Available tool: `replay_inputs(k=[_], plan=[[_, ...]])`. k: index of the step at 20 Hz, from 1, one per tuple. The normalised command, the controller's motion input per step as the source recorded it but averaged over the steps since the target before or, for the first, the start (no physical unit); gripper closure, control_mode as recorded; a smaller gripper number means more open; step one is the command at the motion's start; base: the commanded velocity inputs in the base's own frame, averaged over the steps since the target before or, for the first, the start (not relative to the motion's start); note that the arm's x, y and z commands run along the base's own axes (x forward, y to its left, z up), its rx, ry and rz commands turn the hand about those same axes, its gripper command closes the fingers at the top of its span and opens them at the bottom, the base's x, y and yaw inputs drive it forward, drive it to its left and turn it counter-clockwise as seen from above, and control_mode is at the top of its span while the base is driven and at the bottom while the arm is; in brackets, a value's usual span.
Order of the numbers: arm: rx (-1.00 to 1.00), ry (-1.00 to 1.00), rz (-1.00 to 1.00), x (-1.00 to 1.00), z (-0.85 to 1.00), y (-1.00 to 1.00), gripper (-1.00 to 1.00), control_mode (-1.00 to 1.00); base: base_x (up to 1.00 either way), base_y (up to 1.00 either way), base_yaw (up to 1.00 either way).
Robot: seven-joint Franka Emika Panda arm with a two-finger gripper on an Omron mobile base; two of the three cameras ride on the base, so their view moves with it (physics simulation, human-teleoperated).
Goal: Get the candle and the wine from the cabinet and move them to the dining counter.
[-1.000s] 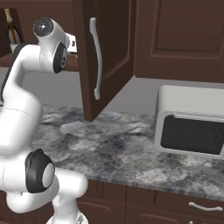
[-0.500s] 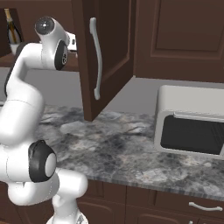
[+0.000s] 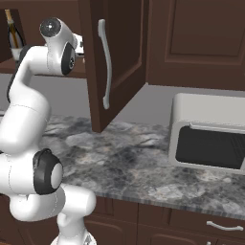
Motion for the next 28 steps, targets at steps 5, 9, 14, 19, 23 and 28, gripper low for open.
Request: replay_inputs(k=[5, 9, 14, 19, 23, 28], plan=[[-0.01, -0.08, 0.02, 0.01, -0.17, 0.00, -1.00, -1.00, 0.00, 0.00, 0.00], [0.00, -0.04, 0.02, 0.00, -0.24, 0.00, -1.00, -1.00, 0.00, 0.00, 0.00], [0.00, 0.00, 0.00, 0.13, -0.02, 0.00, -1.00, -1.00, 0.00, 0.00, 0.00], [0.00, 0.00, 0.00, 0.27, 0.00, 0.00, -1.00, -1.00, 0.00, 0.00, 0.00], [0.00, 0.00, 0.00, 0.28, 0.00, 0.01, -1.00, -1.00, 0.00, 0.00, 0.00], [0.00, 0.00, 0.00, 0.32, 0.00, 0.00, -1.00, -1.00, 0.00, 0.00, 0.00]])
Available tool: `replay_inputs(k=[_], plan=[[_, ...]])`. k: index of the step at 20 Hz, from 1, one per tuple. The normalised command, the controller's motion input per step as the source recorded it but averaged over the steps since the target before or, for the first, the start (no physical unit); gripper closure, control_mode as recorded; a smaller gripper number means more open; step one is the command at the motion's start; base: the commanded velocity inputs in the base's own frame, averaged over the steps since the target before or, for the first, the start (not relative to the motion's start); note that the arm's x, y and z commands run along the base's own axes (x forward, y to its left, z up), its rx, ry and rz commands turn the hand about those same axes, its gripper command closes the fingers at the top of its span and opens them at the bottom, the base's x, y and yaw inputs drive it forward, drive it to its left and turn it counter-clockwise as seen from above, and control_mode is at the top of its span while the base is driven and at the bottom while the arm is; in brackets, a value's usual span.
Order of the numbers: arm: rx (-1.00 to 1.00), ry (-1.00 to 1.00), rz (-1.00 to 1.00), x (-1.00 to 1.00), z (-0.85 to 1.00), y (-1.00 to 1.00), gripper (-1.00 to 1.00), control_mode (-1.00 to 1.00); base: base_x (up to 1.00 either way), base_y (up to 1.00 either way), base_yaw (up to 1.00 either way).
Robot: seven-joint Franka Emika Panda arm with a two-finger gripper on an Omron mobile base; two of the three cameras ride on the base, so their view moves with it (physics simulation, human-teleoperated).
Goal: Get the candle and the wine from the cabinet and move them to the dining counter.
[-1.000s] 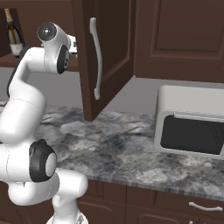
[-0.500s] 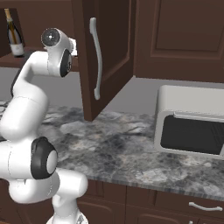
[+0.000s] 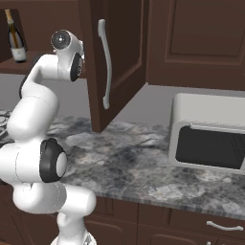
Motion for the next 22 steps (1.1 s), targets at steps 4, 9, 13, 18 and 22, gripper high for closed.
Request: replay_inputs(k=[4, 9, 13, 18, 22], plan=[[0.00, 0.00, 0.00, 0.33, 0.00, 0.02, -1.00, -1.00, 0.00, 0.00, 0.00], [0.00, 0.01, 0.00, 0.33, 0.00, 0.03, -1.00, -1.00, 0.00, 0.00, 0.00], [0.00, 0.01, 0.00, 0.28, 0.00, 0.04, -1.00, -1.00, 0.00, 0.00, 0.00], [0.00, 0.01, 0.00, 0.23, 0.00, 0.03, -1.00, -1.00, 0.00, 0.00, 0.00], [0.00, 0.01, 0.00, 0.21, 0.00, 0.03, -1.00, -1.00, 0.00, 0.00, 0.00]])
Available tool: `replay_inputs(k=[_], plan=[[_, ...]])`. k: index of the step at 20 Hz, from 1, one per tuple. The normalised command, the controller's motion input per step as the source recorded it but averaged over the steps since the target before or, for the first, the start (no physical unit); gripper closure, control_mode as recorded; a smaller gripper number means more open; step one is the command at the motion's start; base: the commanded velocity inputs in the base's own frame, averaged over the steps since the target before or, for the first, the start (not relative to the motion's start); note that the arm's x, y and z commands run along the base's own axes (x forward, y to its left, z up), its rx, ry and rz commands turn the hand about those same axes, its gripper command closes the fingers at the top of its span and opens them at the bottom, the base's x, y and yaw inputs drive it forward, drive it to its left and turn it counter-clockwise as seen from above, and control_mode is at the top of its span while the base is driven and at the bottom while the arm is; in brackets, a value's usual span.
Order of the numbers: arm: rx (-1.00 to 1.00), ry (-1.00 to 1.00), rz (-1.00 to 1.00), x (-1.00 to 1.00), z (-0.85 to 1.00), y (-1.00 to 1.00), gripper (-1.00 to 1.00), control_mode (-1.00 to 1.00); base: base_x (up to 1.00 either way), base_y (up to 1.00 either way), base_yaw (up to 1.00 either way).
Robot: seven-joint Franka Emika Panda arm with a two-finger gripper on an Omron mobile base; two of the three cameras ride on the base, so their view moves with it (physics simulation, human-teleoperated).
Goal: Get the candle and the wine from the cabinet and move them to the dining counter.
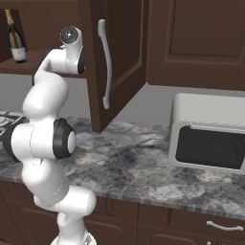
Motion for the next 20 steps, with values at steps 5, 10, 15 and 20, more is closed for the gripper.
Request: replay_inputs(k=[5, 10, 15, 20], plan=[[0.00, 0.01, 0.00, 0.22, 0.00, 0.05, -1.00, -1.00, 0.00, 0.00, 0.00], [0.00, 0.00, 0.00, 0.16, 0.00, 0.01, -1.00, -1.00, 0.00, 0.00, 0.00], [0.00, 0.00, 0.00, 0.15, 0.00, 0.00, -1.00, -1.00, 0.00, 0.00, 0.00], [0.00, 0.00, 0.00, 0.05, 0.00, 0.00, -1.00, -1.00, 0.00, 0.00, 0.00]])
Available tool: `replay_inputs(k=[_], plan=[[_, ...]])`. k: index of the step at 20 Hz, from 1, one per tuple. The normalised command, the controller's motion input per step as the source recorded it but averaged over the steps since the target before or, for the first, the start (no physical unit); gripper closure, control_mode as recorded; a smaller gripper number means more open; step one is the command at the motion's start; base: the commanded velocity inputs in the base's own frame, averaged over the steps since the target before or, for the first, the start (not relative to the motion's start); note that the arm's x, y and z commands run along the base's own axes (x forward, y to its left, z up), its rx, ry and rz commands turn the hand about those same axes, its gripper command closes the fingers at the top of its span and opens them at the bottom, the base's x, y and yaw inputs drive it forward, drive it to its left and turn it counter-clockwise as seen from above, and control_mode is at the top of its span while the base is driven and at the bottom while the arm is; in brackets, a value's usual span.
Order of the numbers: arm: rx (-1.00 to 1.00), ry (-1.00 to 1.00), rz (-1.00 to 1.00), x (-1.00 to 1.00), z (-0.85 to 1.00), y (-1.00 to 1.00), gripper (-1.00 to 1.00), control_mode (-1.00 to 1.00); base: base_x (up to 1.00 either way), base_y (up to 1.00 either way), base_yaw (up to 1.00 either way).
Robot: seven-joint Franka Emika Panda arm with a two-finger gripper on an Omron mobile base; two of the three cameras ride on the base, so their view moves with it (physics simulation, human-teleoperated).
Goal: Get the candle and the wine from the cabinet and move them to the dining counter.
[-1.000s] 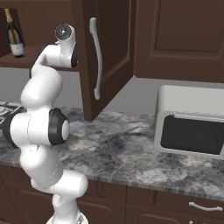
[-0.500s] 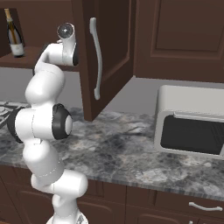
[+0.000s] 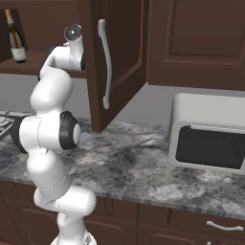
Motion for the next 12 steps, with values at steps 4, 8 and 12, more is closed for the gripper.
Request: replay_inputs(k=[4, 8, 12], plan=[[0.00, 0.00, 0.00, 0.00, 0.00, 0.00, -1.00, -1.00, 0.00, 0.00, 0.00], [0.00, 0.00, 0.00, 0.00, 0.00, 0.00, -1.00, -1.00, 0.00, 0.00, 0.00], [0.00, 0.00, 0.00, 0.00, 0.00, 0.00, -1.00, -1.00, 0.00, 0.00, 0.00]])
